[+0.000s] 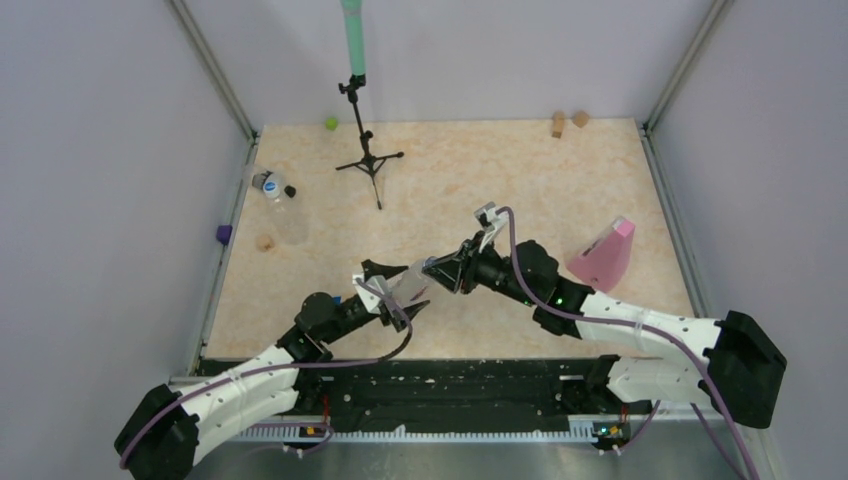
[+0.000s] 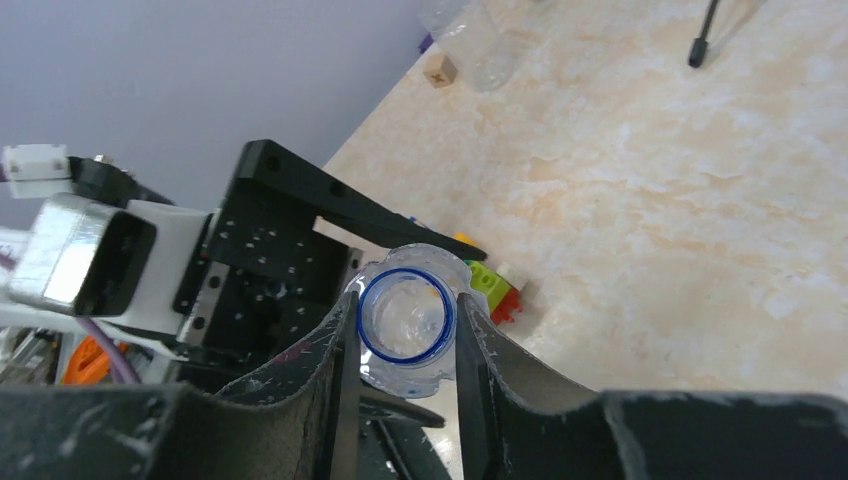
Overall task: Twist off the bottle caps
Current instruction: Place the plastic bottle at the center of the board.
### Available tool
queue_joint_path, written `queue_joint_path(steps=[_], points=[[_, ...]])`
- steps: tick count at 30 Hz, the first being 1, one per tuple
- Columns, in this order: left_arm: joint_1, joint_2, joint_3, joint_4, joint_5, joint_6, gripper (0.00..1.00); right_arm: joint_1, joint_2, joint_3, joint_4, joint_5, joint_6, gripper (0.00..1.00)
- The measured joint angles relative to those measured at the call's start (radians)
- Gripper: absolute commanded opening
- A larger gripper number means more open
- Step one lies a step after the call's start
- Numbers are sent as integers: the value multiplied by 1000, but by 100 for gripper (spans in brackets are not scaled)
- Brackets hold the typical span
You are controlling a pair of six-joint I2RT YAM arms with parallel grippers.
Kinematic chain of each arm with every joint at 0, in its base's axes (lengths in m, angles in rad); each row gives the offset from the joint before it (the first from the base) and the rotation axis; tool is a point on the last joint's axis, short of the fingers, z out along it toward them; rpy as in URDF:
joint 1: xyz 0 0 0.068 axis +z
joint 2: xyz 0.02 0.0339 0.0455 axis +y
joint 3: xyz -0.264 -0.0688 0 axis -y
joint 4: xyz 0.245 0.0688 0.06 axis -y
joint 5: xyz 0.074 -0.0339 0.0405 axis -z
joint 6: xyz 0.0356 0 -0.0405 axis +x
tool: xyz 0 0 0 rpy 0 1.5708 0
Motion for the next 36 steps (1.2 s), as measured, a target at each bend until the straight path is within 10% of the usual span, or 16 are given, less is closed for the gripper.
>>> queue_joint_path(steps=[14,26,36], points=[[0,-3,-2,42,-92,10,91,-28,-33,103,-352,388,-111,0],[0,-55,-2,1,-167,25,93,-484,86,254,-526,544,-160,0],[0,-90,-3,-6,-196,40,93,-629,202,299,-496,527,-186,0]])
